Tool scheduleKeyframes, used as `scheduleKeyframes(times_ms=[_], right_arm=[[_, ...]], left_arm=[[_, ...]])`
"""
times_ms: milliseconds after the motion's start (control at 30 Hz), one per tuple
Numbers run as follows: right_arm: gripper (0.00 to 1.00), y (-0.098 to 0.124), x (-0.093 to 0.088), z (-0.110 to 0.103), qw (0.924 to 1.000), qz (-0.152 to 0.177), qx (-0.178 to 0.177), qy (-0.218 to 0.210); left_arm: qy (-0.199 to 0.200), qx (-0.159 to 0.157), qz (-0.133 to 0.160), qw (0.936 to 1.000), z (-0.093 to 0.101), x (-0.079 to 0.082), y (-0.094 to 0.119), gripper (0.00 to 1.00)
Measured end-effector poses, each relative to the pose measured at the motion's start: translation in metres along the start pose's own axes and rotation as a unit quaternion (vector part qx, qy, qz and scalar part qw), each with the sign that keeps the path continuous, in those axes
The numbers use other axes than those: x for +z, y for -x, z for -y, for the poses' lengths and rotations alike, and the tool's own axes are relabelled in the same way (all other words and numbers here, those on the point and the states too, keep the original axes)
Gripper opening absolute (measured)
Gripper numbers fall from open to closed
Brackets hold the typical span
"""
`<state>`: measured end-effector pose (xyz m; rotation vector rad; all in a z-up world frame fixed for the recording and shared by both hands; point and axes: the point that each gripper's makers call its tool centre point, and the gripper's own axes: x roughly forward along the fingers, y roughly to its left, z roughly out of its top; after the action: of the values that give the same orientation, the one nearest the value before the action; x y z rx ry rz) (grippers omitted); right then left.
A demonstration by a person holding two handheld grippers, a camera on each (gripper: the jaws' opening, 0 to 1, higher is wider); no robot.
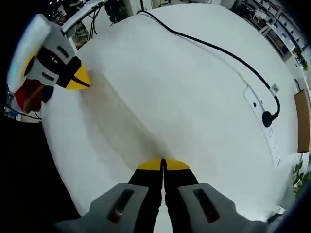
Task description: Arrange the utensils inside the cutlery case until each visible utensil rests in its matching compartment.
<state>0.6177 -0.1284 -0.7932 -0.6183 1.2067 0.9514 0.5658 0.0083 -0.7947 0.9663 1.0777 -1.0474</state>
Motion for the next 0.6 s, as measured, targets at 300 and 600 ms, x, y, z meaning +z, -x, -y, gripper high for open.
scheduleKeyframes(times_ms=[300, 600], right_arm=[[0.0, -0.014, 0.022, -0.034, 0.9997, -0.004, 0.023, -0.005], [0.0, -0.013, 0.021, -0.035, 0.9994, 0.001, 0.025, 0.023]], left_arm=[[0.014, 0.0, 0.007, 0.9999, -0.001, -0.001, 0.0, 0.01], [0.011, -0.017, -0.006, 0.9998, 0.0, 0.001, -0.001, 0.01]])
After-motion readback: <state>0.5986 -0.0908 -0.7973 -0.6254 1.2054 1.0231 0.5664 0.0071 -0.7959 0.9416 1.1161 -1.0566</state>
